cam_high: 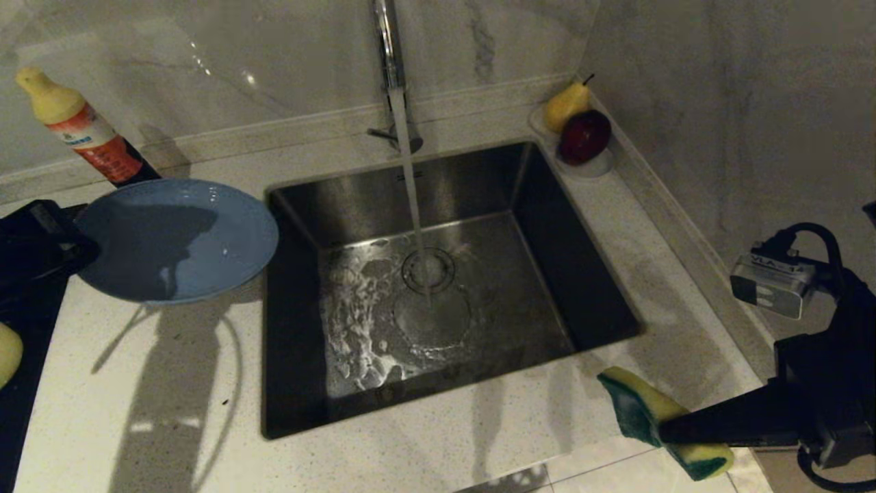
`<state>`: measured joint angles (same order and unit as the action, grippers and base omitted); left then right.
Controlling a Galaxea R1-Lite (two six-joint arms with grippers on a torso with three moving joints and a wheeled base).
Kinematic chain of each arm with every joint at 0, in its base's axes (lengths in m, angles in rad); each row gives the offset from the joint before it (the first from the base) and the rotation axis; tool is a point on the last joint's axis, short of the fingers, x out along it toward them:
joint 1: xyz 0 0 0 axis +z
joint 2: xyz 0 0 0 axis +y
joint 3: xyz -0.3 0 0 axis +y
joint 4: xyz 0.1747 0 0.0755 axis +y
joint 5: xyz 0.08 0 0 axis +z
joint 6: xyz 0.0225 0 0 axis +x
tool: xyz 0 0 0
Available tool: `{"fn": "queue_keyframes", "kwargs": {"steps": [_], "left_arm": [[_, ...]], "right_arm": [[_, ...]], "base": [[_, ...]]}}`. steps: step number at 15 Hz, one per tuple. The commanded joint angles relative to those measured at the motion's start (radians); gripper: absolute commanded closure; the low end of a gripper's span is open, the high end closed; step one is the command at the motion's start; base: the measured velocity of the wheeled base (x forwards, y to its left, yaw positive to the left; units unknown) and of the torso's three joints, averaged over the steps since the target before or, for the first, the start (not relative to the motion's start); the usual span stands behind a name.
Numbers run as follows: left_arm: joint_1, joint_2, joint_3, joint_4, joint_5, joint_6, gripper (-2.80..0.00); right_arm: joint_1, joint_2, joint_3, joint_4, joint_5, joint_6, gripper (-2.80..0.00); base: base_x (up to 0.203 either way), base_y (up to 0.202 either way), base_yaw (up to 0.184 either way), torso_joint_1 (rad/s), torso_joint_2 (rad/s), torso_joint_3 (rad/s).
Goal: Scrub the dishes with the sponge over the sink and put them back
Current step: Place the plate on the table
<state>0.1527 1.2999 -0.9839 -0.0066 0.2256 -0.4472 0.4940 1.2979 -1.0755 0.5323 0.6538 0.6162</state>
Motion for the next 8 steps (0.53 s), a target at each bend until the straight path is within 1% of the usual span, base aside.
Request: {"fn": "queue_keyframes", "kwargs": {"steps": [1, 2, 3, 5, 8], "left_arm": [[0.113, -0.019, 0.047, 0.000, 0.000, -0.009, 0.00], [0.156, -0.015, 0.068, -0.003, 0.000, -0.015, 0.00], [0.188, -0.010, 0.090, -0.007, 0.000, -0.034, 0.00], [0.208, 0.011, 0.095, -0.009, 0.000, -0.095, 0.00], [0.228, 0.058, 0.113, -0.012, -0.002, -0.135, 0.00]], "right_arm": [[0.000, -0.003, 0.006, 0.005, 0.003, 0.004, 0.00], [0.000, -0.005, 0.006, 0.004, 0.003, 0.004, 0.00], [0.000, -0.002, 0.006, 0.003, 0.003, 0.002, 0.00], [0.001, 0.006, 0.006, 0.003, 0.004, 0.002, 0.00], [0.001, 0.018, 0.006, 0.003, 0.004, 0.002, 0.00]], "base": [[0.000, 0.000, 0.000, 0.000, 0.00, 0.000], [0.000, 0.000, 0.000, 0.000, 0.00, 0.000], [0.000, 0.000, 0.000, 0.000, 0.00, 0.000], [0.000, 0.000, 0.000, 0.000, 0.00, 0.000], [0.000, 0.000, 0.000, 0.000, 0.00, 0.000]]}}
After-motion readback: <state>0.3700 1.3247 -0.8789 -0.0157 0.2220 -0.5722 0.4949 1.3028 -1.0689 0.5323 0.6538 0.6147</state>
